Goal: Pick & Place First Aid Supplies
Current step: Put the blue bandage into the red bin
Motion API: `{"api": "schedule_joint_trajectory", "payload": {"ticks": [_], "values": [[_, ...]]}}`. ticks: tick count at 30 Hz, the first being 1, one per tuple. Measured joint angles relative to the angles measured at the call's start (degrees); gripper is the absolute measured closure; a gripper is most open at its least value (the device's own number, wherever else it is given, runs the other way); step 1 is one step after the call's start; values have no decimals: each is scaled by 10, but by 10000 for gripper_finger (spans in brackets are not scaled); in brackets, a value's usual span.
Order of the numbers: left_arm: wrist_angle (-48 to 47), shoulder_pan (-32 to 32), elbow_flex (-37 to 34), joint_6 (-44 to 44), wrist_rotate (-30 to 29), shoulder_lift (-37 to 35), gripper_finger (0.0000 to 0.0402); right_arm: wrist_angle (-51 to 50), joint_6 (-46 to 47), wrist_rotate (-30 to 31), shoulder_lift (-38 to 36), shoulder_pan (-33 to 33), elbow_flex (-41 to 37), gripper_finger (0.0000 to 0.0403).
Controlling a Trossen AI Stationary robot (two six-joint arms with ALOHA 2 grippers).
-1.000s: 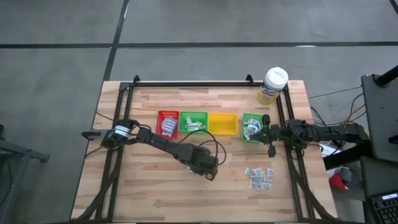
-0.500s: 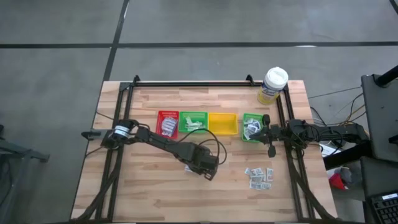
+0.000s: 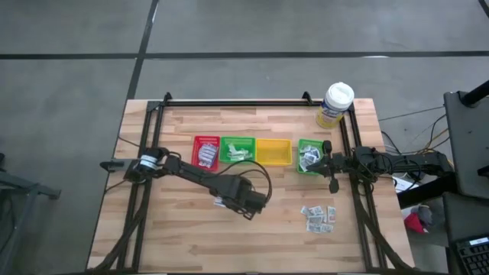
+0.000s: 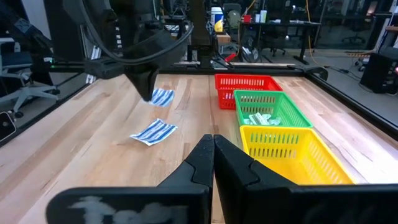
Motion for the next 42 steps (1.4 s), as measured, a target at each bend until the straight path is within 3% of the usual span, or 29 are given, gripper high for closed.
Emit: {"api": "schedule_joint_trajectory", "payload": {"ticks": [7,16,31,42], "values": [[-106,-13,35,-14,-14,0,401,0,-1,0,0,0,0,394],[-177,-33,60,56,-35,0,402,0,-1,0,0,0,0,394],[-209,-29,68,179,-165,-27,401,0,0,0,0,0,0,394],[-209,32,65,164,-287,-67,401,0,-1,0,0,0,0,394]]}}
